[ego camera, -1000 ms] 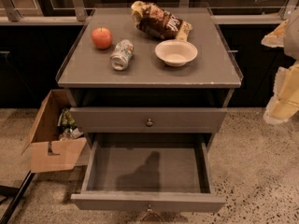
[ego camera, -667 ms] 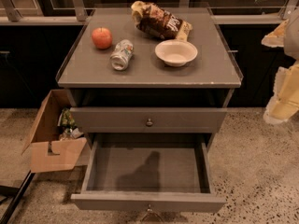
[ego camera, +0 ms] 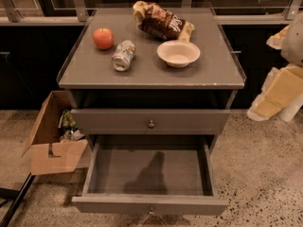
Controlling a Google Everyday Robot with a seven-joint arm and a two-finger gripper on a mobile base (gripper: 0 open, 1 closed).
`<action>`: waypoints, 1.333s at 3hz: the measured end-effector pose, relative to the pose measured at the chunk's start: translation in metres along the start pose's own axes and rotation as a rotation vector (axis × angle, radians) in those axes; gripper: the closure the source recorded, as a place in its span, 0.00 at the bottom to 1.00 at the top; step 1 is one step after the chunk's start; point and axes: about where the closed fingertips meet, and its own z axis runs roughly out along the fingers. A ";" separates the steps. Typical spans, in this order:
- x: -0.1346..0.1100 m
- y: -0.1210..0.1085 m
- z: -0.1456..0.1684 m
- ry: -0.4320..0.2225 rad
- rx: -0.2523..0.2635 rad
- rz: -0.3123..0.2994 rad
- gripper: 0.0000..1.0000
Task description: Place 7up can into middle drawer
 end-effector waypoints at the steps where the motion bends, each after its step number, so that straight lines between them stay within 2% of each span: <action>1: -0.010 -0.018 0.017 -0.085 0.087 0.191 0.00; 2: -0.024 -0.053 0.027 -0.139 0.181 0.327 0.00; 3: -0.042 -0.080 0.038 -0.172 0.205 0.464 0.00; 4: -0.045 -0.079 0.038 -0.184 0.196 0.550 0.00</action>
Offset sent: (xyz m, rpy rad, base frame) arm 0.1199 -0.0001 0.0025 0.3554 -0.1968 -0.6839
